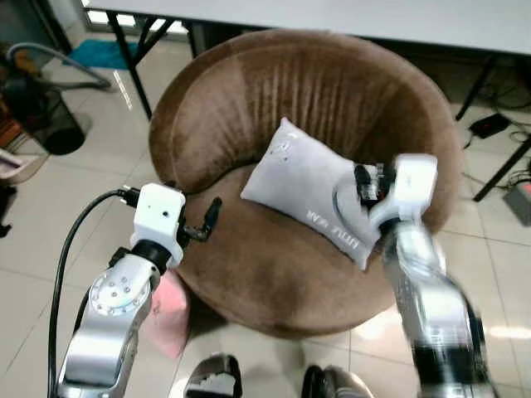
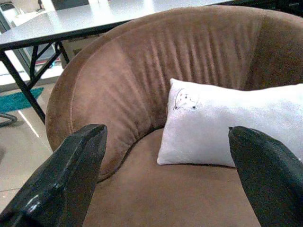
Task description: Move the pillow to the sofa from floor
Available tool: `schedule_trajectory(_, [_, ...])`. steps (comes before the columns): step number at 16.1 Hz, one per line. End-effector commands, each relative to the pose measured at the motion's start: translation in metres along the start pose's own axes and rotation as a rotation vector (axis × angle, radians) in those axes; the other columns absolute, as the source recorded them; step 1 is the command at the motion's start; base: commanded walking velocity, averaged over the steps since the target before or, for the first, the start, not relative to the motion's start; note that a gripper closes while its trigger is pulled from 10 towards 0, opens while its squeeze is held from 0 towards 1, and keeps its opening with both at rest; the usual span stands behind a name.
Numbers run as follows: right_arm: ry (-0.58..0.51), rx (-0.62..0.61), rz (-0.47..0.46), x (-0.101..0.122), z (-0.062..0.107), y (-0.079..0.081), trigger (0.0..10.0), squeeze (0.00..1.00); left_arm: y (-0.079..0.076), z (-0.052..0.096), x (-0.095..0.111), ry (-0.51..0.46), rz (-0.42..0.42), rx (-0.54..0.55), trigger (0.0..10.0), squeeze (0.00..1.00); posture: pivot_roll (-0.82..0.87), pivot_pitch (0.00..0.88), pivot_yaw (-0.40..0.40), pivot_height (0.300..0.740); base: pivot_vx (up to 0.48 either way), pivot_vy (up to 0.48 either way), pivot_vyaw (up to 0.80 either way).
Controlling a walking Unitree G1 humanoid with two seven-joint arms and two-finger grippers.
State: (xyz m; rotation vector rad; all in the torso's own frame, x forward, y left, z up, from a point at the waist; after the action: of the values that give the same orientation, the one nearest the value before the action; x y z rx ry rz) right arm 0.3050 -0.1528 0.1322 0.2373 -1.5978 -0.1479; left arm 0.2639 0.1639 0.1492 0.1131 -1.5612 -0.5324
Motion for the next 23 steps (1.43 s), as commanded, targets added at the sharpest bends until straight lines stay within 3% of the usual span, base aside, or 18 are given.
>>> schedule_trajectory(1, [0.008,-0.032,0.058,-0.004,0.017,0.000,10.0,0.00,0.001,0.004,0.001,-0.004,-0.026,0.008,10.0,0.00,0.02,0.094,0.022,0.740,0.000,0.416,0.00])
schedule_trajectory(2, [0.057,-0.086,0.011,-0.013,0.037,-0.001,10.0,0.00,0.001,0.007,-0.001,0.003,-0.028,0.005,10.0,0.00,0.02,0.083,0.028,0.740,0.000,0.409,0.00])
schedule_trajectory(4, [0.099,-0.123,-0.029,-0.019,0.047,0.000,10.0,0.00,0.003,0.007,-0.004,0.014,-0.021,0.013,10.0,0.00,0.01,0.082,0.034,0.740,0.000,0.412,0.00])
schedule_trajectory(14, [0.141,-0.099,0.040,-0.014,0.040,0.006,10.0,0.00,0.000,0.001,-0.006,0.019,-0.021,0.036,10.0,0.00,0.02,0.061,0.030,0.740,0.000,0.412,0.00])
schedule_trajectory(23, [0.171,-0.101,0.050,-0.016,0.036,0.006,10.0,0.00,0.006,-0.007,-0.006,0.010,-0.041,0.051,10.0,0.00,0.01,0.057,0.032,0.740,0.000,0.413,-0.73])
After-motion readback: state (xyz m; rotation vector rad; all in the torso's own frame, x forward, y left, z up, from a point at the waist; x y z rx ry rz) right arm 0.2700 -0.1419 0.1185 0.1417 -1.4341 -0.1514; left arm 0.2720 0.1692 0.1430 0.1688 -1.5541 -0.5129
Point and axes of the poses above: a point about 5 cm out from each wrist's last joint towards the gripper, its own z axis pointing back from the gripper into the wrist, its own x axis along the axis of the wrist's last joint, y = z × x, the point moved 1 cm from there along -z, pointing out of the wrist towards the gripper, and after that the axes turned 11 degrees about -z, right-handed, at the moved point
